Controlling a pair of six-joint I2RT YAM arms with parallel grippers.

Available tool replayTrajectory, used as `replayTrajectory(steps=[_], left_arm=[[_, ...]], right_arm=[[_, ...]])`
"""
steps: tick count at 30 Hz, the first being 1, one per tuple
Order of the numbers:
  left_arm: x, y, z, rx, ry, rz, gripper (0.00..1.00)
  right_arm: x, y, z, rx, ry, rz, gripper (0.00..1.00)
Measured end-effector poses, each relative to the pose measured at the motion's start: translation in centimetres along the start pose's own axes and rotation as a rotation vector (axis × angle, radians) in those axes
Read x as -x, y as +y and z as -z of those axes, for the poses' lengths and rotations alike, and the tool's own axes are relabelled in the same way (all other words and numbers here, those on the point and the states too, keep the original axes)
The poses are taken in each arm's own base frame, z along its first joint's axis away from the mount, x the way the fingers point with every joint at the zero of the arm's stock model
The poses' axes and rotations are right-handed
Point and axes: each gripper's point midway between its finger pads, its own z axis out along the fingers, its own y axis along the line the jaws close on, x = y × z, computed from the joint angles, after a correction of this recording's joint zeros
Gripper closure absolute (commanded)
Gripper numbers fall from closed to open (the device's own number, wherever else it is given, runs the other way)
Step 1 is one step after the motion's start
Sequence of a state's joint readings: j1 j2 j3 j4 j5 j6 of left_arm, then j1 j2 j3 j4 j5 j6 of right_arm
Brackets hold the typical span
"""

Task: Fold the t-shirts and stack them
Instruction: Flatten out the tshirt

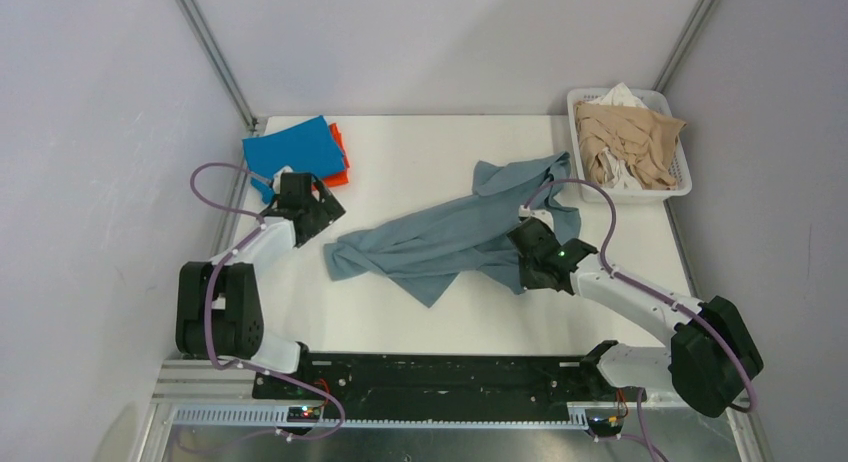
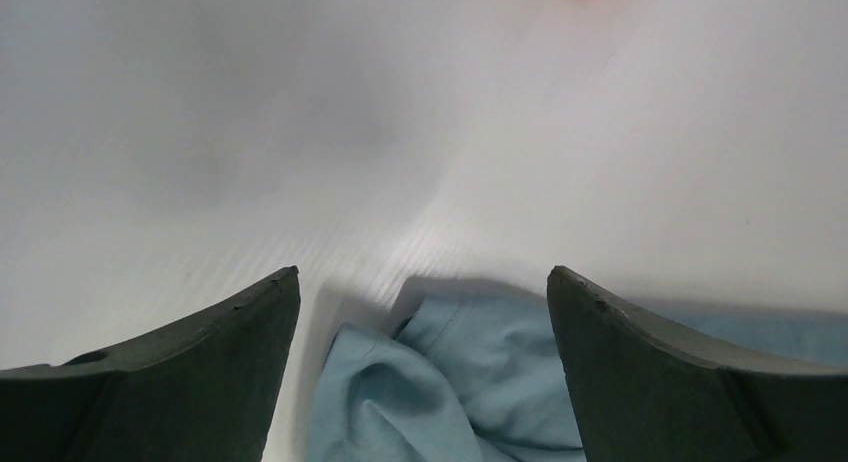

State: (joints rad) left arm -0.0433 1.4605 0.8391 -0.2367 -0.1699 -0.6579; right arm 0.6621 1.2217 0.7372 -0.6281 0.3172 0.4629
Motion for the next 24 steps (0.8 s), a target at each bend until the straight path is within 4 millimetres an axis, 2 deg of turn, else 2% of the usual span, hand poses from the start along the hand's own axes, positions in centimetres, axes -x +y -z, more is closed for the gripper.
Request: replayTrajectory(steps=[3, 6, 10, 14, 24], left_arm=[[-1.0, -0.2, -0.1, -0.028, 0.038, -0.002, 0.05], [-3.1, 0.6, -0.1, -0.031, 0.080, -0.007, 0.08], [-6.1, 2.9, -0.1, 0.012, 0.140, -0.012, 0.23], [-6.4, 2.8, 0.0, -0.010, 0.132, 0.007, 0.39], [-7.5, 2.2, 0.3, -0.073, 0.143, 0.041, 0.61]], right_arm=[[-0.1, -0.8, -0.2, -0.020, 0.011, -0.017, 1.00], [-0.1, -1.1, -0.3, -0.028, 0.014, -0.027, 1.00], [-0.1, -1.1, -0.3, -0.028, 0.015, -0.025, 1.00], [-0.1, -1.2, -0.4, -0.031, 0.018, -0.025, 1.00], [-0.2, -1.2, -0.5, -0.034, 0.023, -0.021, 1.00]])
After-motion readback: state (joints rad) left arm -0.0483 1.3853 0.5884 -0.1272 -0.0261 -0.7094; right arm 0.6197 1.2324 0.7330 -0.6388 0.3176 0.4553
